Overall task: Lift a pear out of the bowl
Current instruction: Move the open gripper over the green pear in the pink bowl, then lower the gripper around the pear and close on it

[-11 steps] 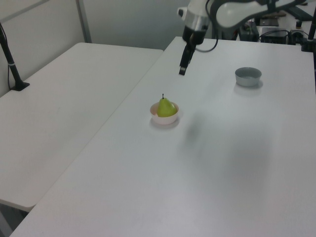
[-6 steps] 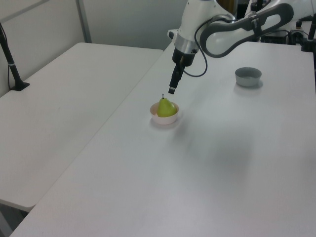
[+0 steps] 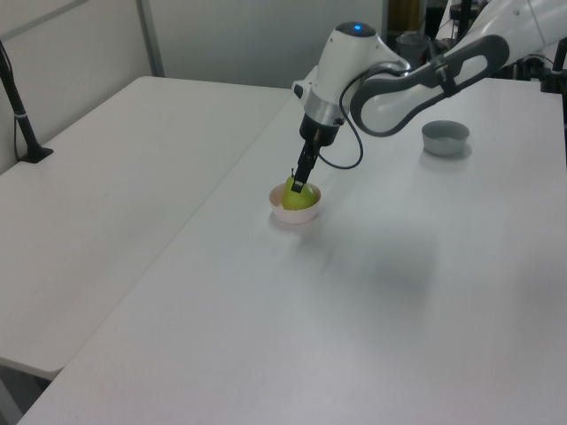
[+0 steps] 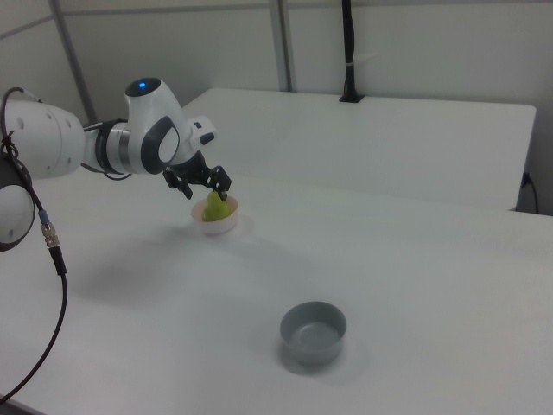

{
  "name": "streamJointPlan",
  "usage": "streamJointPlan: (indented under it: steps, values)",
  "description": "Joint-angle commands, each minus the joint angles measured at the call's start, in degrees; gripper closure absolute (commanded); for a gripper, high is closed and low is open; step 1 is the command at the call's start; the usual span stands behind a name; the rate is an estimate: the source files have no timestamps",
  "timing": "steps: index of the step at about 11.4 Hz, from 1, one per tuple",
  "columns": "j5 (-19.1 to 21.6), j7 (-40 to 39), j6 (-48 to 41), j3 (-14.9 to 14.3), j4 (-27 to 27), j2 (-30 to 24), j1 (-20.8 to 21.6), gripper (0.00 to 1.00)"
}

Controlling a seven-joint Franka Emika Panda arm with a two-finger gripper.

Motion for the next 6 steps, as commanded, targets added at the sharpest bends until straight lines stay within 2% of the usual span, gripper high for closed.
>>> streamJointPlan:
  steps: [1, 6]
  values:
    - [-0.98, -0.25, 1.51, -0.51, -0.35, 1.27, 0.84, 0.0]
    - [-2.38, 0.89, 6.87, -0.59, -0.35, 3.03, 0.84, 0.0]
